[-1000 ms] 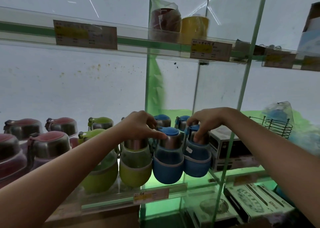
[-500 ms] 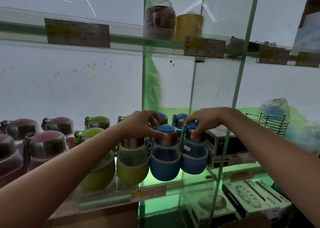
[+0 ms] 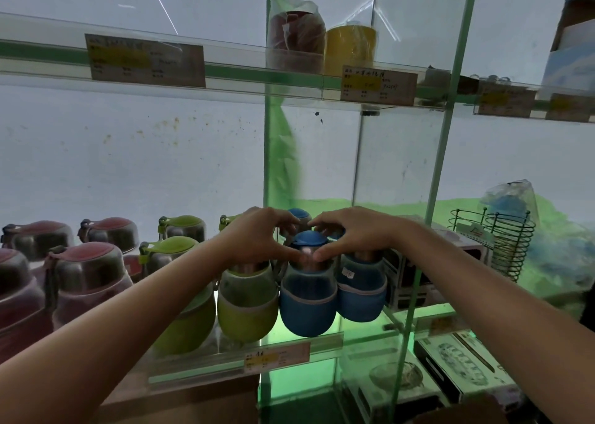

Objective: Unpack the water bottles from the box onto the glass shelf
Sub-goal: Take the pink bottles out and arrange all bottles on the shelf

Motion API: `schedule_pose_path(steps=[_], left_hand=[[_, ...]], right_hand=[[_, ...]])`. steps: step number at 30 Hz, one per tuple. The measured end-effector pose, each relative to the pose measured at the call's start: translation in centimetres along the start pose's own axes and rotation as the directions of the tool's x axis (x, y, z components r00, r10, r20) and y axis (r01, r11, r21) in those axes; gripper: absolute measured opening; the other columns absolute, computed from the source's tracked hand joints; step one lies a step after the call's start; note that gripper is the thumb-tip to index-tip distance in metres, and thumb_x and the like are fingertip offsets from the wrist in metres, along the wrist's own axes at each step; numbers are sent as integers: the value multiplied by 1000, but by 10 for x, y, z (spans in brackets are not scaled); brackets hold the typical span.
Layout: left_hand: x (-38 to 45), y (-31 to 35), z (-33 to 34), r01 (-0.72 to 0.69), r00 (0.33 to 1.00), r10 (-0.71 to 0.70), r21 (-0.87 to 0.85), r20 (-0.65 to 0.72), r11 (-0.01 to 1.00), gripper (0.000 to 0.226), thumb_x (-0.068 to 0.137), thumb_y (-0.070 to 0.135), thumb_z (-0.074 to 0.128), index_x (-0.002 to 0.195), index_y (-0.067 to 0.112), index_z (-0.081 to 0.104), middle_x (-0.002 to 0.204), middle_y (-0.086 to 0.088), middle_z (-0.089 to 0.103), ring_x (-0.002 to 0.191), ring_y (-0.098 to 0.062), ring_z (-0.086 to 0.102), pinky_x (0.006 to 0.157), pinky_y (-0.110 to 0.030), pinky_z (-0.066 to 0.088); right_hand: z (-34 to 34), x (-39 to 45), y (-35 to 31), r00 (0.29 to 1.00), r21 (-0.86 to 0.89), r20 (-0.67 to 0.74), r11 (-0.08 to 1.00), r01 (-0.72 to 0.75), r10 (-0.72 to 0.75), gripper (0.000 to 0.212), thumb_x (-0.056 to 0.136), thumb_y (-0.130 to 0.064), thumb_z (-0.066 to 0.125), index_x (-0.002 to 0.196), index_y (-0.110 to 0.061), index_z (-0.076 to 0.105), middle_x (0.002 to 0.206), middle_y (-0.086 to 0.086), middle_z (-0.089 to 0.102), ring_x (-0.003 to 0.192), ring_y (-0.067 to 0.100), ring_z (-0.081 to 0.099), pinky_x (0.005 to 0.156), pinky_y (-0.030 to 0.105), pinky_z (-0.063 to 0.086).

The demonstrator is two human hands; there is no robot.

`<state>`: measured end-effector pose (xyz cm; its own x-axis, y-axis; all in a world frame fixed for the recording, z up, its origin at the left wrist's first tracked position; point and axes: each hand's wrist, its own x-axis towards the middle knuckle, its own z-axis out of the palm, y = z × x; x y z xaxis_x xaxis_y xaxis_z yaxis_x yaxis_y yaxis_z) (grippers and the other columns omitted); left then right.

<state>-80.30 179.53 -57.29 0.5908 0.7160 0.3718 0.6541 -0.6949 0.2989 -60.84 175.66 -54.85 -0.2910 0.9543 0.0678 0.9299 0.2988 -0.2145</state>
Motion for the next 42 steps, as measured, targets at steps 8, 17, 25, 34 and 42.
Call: schedule_pose_path(steps=[8,17,25,34,42], left_hand=[[-73,8,54,-174,921,188,73,-342,982,30,76,32,65,104,23,62,108,7,54,101,-8,50,89,-26,51],[-66,23,115,74,939,-56,39,-339,997,70,61,36,81,116,8,47,117,-12,57,103,-28,59,81,-30,52],[-60,41,96,229,909,-194,53,-369,972,62,75,34,73,123,7,45,118,-10,57,106,-28,56,83,-34,48],[-58,29,107,199,901,-113,166,-419,966,66,34,33,92,85,11,57,72,-3,65,61,-20,62,47,-27,49],[-56,24,117,220,902,-90,271,-423,937,76,43,20,88,107,7,51,96,-11,70,79,-26,67,58,-31,53]], right_hand=[[7,10,-12,999,-10,29,999,35,-35,49,83,-46,65,128,-34,53,124,-6,59,103,11,55,90,27,42],[7,9,-11,1000,-10,25,1000,16,-16,51,81,-47,66,129,-34,53,124,-8,59,107,12,56,89,23,41],[11,11,-12,999,3,-35,1000,11,-11,49,76,-48,71,119,-30,58,112,-5,64,99,14,61,90,30,48],[13,12,-15,999,-1,-43,1000,31,-31,45,77,-43,71,118,-26,60,110,-4,65,98,15,61,89,31,49],[12,14,-13,1000,-33,-4,999,29,-29,50,83,-46,64,129,-30,52,126,-4,59,110,13,55,95,29,41]])
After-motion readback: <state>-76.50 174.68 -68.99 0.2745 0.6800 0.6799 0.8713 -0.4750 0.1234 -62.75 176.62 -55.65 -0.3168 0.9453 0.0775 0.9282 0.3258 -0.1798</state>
